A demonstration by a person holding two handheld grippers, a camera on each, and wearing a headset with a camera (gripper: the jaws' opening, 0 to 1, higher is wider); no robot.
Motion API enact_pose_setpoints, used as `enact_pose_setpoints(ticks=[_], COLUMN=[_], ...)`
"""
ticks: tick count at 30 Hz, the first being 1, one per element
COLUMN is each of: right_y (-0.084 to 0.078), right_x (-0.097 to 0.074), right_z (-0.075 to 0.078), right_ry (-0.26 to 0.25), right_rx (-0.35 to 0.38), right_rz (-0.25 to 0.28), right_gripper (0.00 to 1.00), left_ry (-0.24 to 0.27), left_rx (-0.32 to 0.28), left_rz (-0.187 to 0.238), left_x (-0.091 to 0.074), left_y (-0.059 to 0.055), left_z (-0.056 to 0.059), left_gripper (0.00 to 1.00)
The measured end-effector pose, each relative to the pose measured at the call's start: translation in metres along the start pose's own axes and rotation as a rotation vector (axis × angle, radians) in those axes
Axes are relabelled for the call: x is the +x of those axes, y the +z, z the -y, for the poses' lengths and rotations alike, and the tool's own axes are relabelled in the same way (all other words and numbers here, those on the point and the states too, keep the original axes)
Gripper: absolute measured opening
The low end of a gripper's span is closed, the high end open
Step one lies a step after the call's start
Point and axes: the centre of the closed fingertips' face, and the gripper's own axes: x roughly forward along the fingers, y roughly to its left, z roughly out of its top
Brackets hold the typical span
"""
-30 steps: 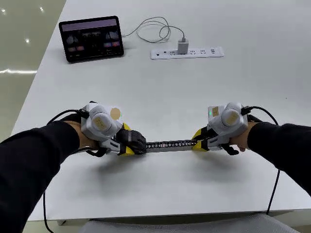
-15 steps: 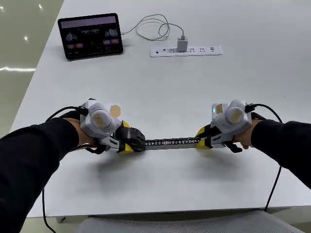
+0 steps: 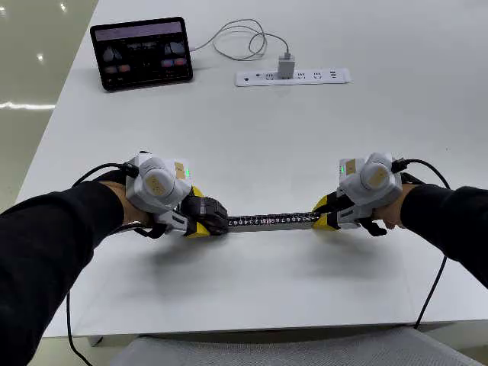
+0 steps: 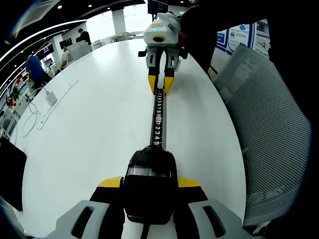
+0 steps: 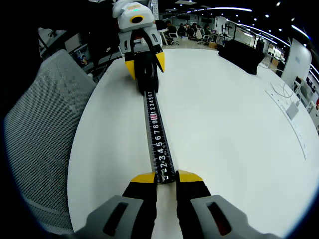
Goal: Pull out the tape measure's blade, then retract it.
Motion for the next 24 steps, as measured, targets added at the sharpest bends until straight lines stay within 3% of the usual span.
enact_pose_setpoints(ticks=[24], right_y=[-0.011], right_x=[-0.01], right_z=[0.004], right_ry=[-0.01], right_rx=[0.019], right_rz=[-0.004], right_gripper=[0.09], left_ry=[0.002], left_rx=[-0.007], left_rz=[-0.001], left_x=[-0.001], left_y=[0.001], left_z=[0.001], left_gripper=[0.34])
